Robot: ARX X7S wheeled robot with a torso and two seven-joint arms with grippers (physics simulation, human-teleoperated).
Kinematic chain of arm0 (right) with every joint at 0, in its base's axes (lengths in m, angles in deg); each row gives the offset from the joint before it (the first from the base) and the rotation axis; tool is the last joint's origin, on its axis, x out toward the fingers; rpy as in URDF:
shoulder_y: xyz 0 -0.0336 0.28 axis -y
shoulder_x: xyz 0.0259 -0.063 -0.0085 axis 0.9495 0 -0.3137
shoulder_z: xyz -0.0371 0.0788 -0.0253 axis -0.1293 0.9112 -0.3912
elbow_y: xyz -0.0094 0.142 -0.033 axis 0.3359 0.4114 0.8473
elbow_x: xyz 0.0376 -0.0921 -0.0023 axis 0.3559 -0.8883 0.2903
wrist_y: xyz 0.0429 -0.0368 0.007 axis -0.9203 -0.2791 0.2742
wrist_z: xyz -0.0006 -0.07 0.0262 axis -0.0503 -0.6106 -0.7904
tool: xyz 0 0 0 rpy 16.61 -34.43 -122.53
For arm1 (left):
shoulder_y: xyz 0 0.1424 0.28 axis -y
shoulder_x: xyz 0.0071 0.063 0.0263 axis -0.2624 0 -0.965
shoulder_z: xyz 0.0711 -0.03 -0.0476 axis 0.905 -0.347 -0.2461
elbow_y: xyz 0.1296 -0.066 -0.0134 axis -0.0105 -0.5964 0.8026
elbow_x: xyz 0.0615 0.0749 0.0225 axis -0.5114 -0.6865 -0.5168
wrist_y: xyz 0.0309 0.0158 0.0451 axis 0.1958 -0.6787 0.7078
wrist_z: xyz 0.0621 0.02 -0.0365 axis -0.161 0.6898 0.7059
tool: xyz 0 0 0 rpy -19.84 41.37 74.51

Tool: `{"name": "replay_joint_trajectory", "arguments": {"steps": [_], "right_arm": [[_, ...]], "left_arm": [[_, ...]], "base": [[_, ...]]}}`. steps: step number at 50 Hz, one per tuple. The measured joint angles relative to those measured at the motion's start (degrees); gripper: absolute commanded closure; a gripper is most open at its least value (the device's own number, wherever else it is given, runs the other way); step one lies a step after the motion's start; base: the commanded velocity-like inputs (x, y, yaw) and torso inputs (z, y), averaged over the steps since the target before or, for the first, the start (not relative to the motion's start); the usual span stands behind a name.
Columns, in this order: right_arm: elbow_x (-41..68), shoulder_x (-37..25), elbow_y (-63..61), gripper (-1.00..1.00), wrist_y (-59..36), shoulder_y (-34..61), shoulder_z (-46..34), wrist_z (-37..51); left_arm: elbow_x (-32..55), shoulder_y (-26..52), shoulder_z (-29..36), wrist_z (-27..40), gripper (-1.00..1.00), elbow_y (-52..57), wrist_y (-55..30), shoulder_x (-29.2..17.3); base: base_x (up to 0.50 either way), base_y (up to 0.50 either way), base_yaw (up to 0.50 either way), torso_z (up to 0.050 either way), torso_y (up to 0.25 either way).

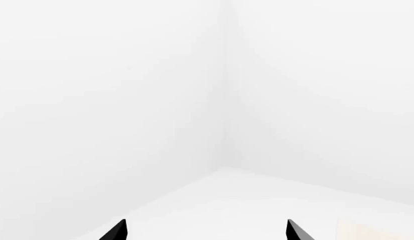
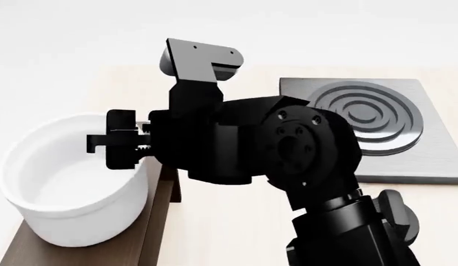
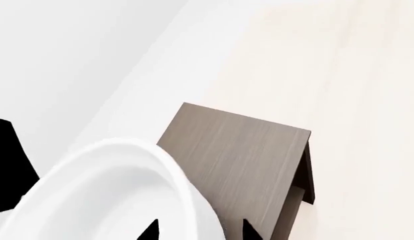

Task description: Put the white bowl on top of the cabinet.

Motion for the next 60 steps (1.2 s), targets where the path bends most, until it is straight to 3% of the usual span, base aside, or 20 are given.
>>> {"name": "replay_joint_trajectory", "arguments": {"steps": [24,42,60], "right_arm": [[-3.71,-3.14,-2.75,-1.00,8.60,-0.30,-0.75,-5.80],[-7.09,-11.25,-13.50,-1.00,17.01,-3.56,3.16,-4.57],[-17.17,-20.62,-25.29,-1.00,27.01,-14.85,3.41,-1.49]], "left_arm": [[0.56,-0.02,0.06,0.19,-1.00,0.58,-0.36,-0.16],[0.47,-0.05,0.24,0.51,-1.00,0.36,-0.09,-0.25],[0.49,-0.11,0.35,0.84,-1.00,0.52,-0.18,-0.44]], "base": [[0.00,0.00,0.00,0.000,0.000],[0.00,0.00,0.00,0.000,0.000],[0.00,0.00,0.00,0.000,0.000]]}}
